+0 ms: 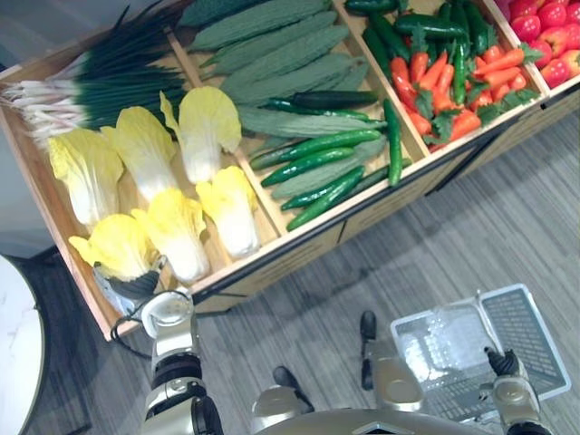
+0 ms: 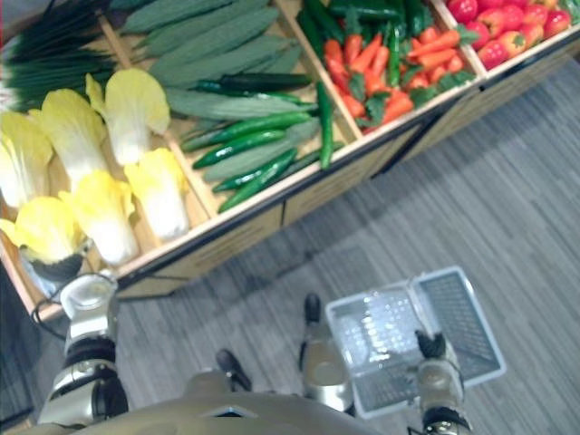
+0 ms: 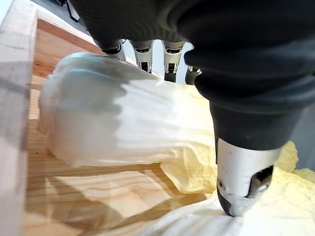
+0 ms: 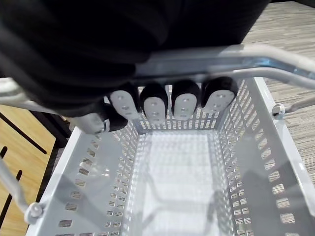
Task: Pick vegetable in the basket
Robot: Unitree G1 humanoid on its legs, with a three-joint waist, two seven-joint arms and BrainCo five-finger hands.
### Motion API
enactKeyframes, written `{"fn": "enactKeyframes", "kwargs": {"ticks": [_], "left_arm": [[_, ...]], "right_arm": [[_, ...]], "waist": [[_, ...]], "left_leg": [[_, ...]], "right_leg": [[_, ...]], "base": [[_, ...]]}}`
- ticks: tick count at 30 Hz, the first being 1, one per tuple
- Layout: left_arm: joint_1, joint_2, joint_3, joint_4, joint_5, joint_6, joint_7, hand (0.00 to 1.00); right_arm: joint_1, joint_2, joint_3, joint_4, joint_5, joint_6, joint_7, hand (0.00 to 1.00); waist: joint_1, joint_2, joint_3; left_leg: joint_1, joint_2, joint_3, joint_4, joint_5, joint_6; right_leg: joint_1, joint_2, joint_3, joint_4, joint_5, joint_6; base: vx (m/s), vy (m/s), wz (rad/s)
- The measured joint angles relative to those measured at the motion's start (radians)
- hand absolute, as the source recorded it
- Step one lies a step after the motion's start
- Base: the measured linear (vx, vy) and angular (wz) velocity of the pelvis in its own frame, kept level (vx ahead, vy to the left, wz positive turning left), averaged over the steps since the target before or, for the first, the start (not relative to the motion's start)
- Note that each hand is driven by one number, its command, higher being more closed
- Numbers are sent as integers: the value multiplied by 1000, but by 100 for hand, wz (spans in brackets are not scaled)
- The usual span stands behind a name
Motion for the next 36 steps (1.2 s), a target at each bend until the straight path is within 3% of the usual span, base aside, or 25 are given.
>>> {"fn": "enactKeyframes", "kwargs": {"ticks": [9, 22, 32, 33, 36], "left_arm": [[-34, 11, 41, 103, -65, 3, 5, 0], [-68, 62, 54, 206, -75, -3, -7, 0], [-80, 92, 62, 258, -72, 10, -8, 0], [-80, 92, 62, 260, -72, 10, -8, 100], [-81, 100, 63, 270, -74, 10, -15, 100]], "right_arm": [[0, 0, 12, -4, 0, -11, 0, 100], [-17, -4, 20, 10, 1, -11, 0, 100], [-46, -6, 21, 19, 1, -9, 0, 100], [-50, -6, 21, 22, 1, -9, 0, 100], [-73, -7, 21, 40, 1, -8, 4, 100]], "waist": [[1, -4, 2], [-1, -13, 15], [-1, -5, 30], [-1, -6, 31], [0, -9, 33]], "left_leg": [[-11, -1, 15, -1, -1, -1], [-12, -1, 25, -1, -2, -3], [-18, -1, 44, -1, -3, -5], [-18, -2, 44, -1, -3, -5], [-21, -2, 47, 0, -6, -9]], "right_leg": [[-19, 0, 9, -1, 3, 1], [-19, 1, 24, -26, 19, 1], [-33, 6, 37, -33, 26, 0], [-34, 6, 38, -33, 26, 0], [-41, 8, 48, -32, 27, 1]], "base": [[-28, -46, -4], [-39, -51, -3], [-33, -53, -6], [-26, -39, -2], [-46, -51, -5]]}}
